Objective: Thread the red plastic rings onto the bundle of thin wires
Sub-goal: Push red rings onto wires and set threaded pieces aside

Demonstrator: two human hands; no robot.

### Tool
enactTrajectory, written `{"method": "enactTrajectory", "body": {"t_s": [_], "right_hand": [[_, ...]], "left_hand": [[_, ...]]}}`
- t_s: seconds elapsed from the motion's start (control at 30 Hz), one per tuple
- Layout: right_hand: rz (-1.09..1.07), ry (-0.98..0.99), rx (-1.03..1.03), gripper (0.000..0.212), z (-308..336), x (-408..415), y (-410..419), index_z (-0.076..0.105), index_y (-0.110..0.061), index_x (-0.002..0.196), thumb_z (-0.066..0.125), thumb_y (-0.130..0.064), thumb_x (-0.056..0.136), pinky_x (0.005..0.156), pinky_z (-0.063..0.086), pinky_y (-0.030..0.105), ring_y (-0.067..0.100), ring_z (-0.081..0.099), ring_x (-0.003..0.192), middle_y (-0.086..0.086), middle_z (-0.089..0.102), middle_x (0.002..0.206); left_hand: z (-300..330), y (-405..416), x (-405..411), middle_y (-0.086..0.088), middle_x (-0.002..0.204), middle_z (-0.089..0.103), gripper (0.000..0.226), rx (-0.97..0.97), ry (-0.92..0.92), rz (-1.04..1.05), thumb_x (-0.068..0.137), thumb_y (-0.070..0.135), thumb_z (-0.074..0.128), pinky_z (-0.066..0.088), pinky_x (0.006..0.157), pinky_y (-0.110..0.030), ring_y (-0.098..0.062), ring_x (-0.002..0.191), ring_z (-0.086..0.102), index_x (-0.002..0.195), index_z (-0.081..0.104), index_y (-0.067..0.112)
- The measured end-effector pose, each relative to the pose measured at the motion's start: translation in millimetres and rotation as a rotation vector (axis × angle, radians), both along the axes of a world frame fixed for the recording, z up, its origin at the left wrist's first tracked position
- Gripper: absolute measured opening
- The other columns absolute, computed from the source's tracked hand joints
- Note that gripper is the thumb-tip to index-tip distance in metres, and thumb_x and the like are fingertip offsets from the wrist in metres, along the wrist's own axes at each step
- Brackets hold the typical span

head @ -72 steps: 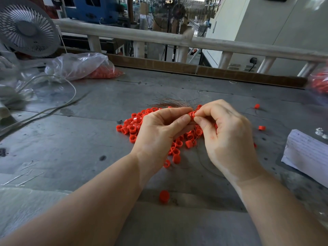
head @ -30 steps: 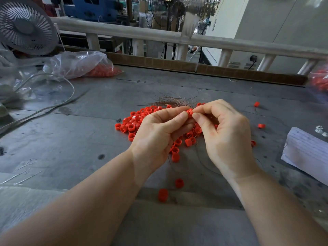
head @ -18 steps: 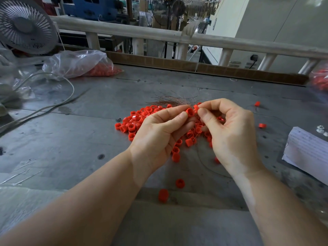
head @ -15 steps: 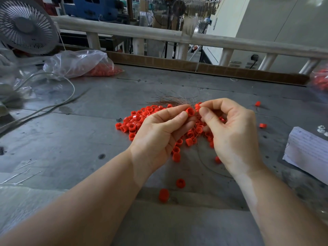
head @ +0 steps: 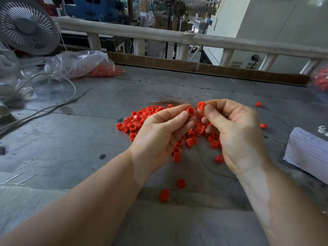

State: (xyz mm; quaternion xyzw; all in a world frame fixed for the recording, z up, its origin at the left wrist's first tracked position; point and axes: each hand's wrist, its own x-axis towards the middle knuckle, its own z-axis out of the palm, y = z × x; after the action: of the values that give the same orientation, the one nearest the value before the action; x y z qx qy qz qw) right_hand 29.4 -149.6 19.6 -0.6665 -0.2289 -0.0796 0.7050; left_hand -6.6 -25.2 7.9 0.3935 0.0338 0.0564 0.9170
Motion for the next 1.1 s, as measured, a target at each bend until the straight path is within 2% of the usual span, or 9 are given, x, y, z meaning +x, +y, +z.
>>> {"method": "enactTrajectory", "body": {"t_s": [0.23, 0.47, 0.63, 0.7, 0.8, 0.9, 1.03, 1.1], "right_hand": [[0.017, 0.044, 0.021, 0.020, 0.4, -0.4, -0.2, 0.067, -0.020, 0.074, 0.060, -0.006, 0.087, 0.049, 0.043, 0.013, 0.001, 0.054, 0.054, -0.006, 0.064, 0.059], [-0.021, 0.016, -0.028, 0.019, -0.1, -0.7, -0.4, 0.066, -0.021, 0.074, 0.061, -0.008, 0.087, 0.049, 0.042, 0.013, 0.003, 0.047, 0.047, -0.007, 0.061, 0.056], [-0.181, -0.238, -0.237, 0.018, -2.0, -1.0, -0.9, 0.064, -0.026, 0.077, 0.065, -0.011, 0.087, 0.062, 0.041, 0.011, -0.002, 0.054, 0.059, -0.018, 0.061, 0.063], [-0.246, -0.367, -0.322, 0.011, -3.0, -3.0, 0.4, 0.064, -0.020, 0.081, 0.064, -0.011, 0.086, 0.066, 0.040, 0.009, 0.000, 0.056, 0.066, -0.012, 0.063, 0.073], [-0.316, -0.533, -0.428, 0.005, -3.6, -5.0, 0.8, 0.066, -0.008, 0.082, 0.062, -0.009, 0.085, 0.071, 0.041, 0.012, 0.007, 0.055, 0.075, -0.002, 0.061, 0.080], [-0.358, -0.632, -0.497, 0.006, -3.4, -5.3, -0.5, 0.065, -0.003, 0.080, 0.063, -0.005, 0.085, 0.070, 0.041, 0.018, 0.014, 0.056, 0.077, 0.000, 0.059, 0.081], [-0.376, -0.696, -0.547, 0.009, -4.3, -5.2, -1.7, 0.066, 0.000, 0.080, 0.061, -0.005, 0.086, 0.070, 0.048, 0.033, 0.024, 0.059, 0.078, 0.008, 0.062, 0.081], [-0.385, -0.715, -0.569, 0.010, -4.6, -4.7, -1.8, 0.066, 0.000, 0.080, 0.061, -0.006, 0.087, 0.070, 0.049, 0.036, 0.026, 0.060, 0.079, 0.009, 0.062, 0.081]], "left_hand": [[-0.1, 0.9, 0.0, -0.006, 0.073, 0.071, 0.017, -0.010, -0.003, -0.013, 0.065, 0.004, 0.061, 0.056, 0.064, -0.016, -0.010, 0.069, 0.069, 0.072, 0.076, 0.009], [0.0, 0.4, -0.1, -0.007, 0.074, 0.072, 0.017, -0.031, -0.001, -0.025, 0.066, 0.004, 0.061, 0.056, 0.063, -0.016, -0.010, 0.069, 0.070, 0.073, 0.075, 0.006], [-0.7, 0.3, 0.4, -0.008, 0.076, 0.071, 0.022, -0.037, -0.004, -0.028, 0.066, 0.004, 0.061, 0.056, 0.064, -0.016, -0.010, 0.069, 0.069, 0.087, 0.069, 0.002], [-1.0, 0.7, 0.6, -0.008, 0.076, 0.071, 0.025, -0.035, -0.008, -0.031, 0.066, 0.004, 0.061, 0.056, 0.063, -0.016, -0.010, 0.069, 0.069, 0.089, 0.068, 0.001], [-1.9, 1.0, 1.1, -0.009, 0.075, 0.071, 0.019, -0.046, -0.013, -0.033, 0.065, 0.004, 0.061, 0.056, 0.062, -0.016, -0.011, 0.068, 0.070, 0.080, 0.073, 0.003], [-2.7, 1.0, 1.3, -0.009, 0.076, 0.071, 0.017, -0.035, -0.015, -0.036, 0.065, 0.004, 0.061, 0.056, 0.062, -0.017, -0.012, 0.069, 0.070, 0.075, 0.075, 0.005], [-3.2, 0.5, 1.1, -0.010, 0.077, 0.071, 0.022, -0.017, -0.026, -0.037, 0.066, 0.004, 0.061, 0.056, 0.064, -0.017, -0.012, 0.069, 0.070, 0.086, 0.070, 0.001], [-3.5, 0.3, 1.1, -0.010, 0.077, 0.071, 0.023, -0.009, -0.026, -0.032, 0.066, 0.004, 0.061, 0.056, 0.065, -0.017, -0.012, 0.069, 0.070, 0.088, 0.068, 0.001]]}}
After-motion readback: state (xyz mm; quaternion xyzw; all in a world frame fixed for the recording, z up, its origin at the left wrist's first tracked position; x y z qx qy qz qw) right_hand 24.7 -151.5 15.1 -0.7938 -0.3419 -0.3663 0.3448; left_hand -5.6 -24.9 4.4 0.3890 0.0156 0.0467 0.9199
